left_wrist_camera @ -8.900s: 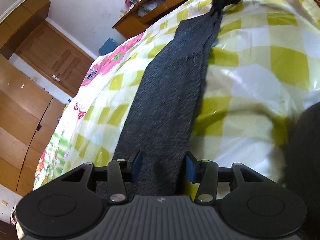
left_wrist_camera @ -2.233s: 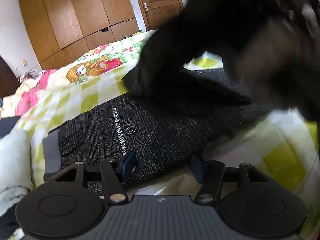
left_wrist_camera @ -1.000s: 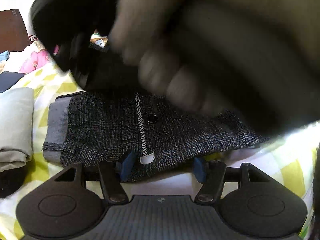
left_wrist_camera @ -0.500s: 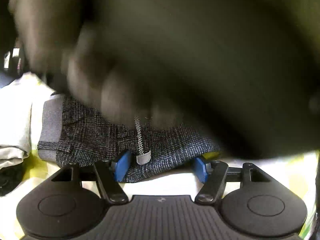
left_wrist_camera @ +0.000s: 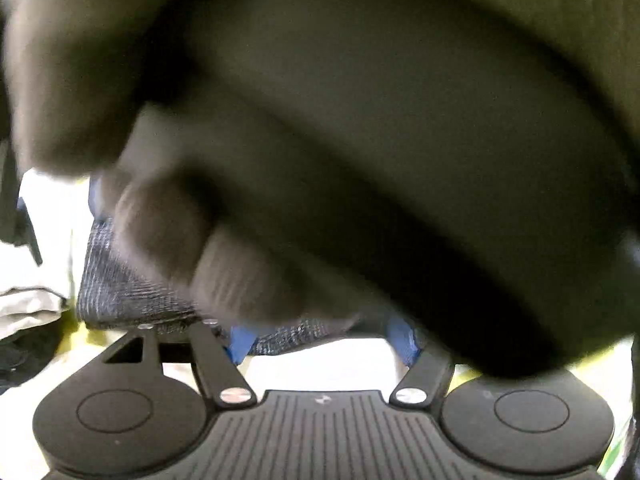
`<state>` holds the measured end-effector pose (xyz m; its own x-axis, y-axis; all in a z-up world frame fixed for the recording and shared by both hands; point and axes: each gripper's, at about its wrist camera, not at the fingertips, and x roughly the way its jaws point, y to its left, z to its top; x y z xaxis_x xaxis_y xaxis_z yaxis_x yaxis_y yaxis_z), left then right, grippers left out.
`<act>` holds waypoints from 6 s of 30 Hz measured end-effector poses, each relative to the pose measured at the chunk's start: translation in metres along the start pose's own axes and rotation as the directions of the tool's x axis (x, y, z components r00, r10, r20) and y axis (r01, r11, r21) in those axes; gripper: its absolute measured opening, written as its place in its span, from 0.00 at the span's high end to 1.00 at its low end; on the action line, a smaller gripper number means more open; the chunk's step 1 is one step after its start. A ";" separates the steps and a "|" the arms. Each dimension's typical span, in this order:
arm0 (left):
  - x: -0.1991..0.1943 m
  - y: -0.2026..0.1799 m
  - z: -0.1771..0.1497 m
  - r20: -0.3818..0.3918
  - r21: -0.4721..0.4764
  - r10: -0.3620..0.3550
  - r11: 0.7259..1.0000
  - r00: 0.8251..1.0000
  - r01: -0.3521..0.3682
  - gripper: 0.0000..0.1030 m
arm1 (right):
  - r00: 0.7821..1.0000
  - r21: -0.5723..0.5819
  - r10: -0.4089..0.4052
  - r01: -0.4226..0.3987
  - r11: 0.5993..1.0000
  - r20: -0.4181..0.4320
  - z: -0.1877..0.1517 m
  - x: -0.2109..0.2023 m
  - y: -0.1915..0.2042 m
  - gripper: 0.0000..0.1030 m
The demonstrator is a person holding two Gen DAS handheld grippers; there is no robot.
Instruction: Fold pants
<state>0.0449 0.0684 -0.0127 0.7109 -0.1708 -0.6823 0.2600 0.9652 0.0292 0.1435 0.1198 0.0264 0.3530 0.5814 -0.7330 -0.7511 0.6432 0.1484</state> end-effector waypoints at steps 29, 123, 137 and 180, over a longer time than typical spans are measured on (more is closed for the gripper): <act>0.014 -0.050 0.040 0.020 0.325 0.191 0.927 0.981 -0.187 0.21 | 0.955 0.866 -0.159 -0.148 0.478 0.251 -0.288 -0.209 -0.268 0.45; 0.052 -0.168 0.039 0.146 0.426 -0.101 0.904 0.984 0.030 0.31 | 0.929 0.837 -0.297 -0.022 0.546 0.219 -0.224 -0.310 -0.238 0.90; 0.021 -0.067 0.029 0.104 0.200 0.005 0.979 0.995 -0.026 0.27 | 0.981 0.652 -0.180 0.090 0.753 0.073 -0.115 -0.185 -0.150 0.90; -0.038 0.010 0.003 0.129 -0.061 -0.064 0.996 0.990 0.072 0.23 | 0.983 0.587 -0.180 0.161 0.793 -0.026 -0.093 -0.148 -0.137 0.61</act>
<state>0.0223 0.0843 0.0160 0.7712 -0.2562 -0.5828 0.2703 0.9606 -0.0646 0.1423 -0.1009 0.0524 0.4679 0.4424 -0.7651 -0.2111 0.8966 0.3893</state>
